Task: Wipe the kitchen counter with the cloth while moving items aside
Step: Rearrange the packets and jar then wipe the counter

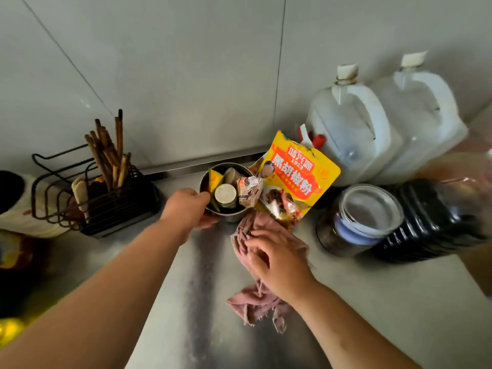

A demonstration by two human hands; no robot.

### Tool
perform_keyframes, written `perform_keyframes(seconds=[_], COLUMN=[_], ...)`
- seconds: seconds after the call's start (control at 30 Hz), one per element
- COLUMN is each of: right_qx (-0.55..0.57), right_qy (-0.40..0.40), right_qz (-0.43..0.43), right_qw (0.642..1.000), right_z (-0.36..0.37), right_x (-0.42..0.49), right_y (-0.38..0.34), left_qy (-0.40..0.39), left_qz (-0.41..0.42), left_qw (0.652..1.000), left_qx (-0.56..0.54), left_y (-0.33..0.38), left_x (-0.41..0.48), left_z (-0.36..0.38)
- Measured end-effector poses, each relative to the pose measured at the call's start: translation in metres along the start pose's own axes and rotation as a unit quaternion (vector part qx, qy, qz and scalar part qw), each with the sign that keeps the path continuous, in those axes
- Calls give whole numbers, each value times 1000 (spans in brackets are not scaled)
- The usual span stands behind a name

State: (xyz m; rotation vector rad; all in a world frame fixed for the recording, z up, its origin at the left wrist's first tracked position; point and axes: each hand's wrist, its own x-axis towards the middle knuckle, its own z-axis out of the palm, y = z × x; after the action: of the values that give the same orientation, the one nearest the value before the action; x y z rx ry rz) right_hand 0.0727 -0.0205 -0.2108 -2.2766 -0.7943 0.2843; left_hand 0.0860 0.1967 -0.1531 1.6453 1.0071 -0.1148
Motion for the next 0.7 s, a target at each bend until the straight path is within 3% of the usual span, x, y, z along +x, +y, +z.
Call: perform_keyframes(seconds=[0.07, 0.13, 0.23, 0.3, 0.5, 0.63, 0.7], right_qx=[19, 47, 253, 298, 170, 119, 104], right_qy=[97, 173, 203, 210, 194, 254, 217], right_qz=[79, 206, 358, 402, 372, 366, 374], right_qw=[992, 962, 875, 840, 892, 887, 896], right_z=[-7, -8, -6, -7, -7, -11, -8], right_x=[0, 2, 16, 27, 54, 79, 88], right_y=[-4, -6, -5, 0, -5, -16, -19], left_qy=[6, 9, 4, -1, -9, -8, -5], left_qz=[-2, -8, -14, -13, -17, -10, -7], left_qw=[1000, 1000, 1000, 1000, 999, 999, 999], left_qx=[-6, -14, -25, -27, -31, -36, -35], left_y=[-3, -8, -12, -14, -17, -14, -10], left_x=[3, 3, 4, 4, 7, 10, 13], left_z=[-5, -11, -18, -20, -29, -33, -33])
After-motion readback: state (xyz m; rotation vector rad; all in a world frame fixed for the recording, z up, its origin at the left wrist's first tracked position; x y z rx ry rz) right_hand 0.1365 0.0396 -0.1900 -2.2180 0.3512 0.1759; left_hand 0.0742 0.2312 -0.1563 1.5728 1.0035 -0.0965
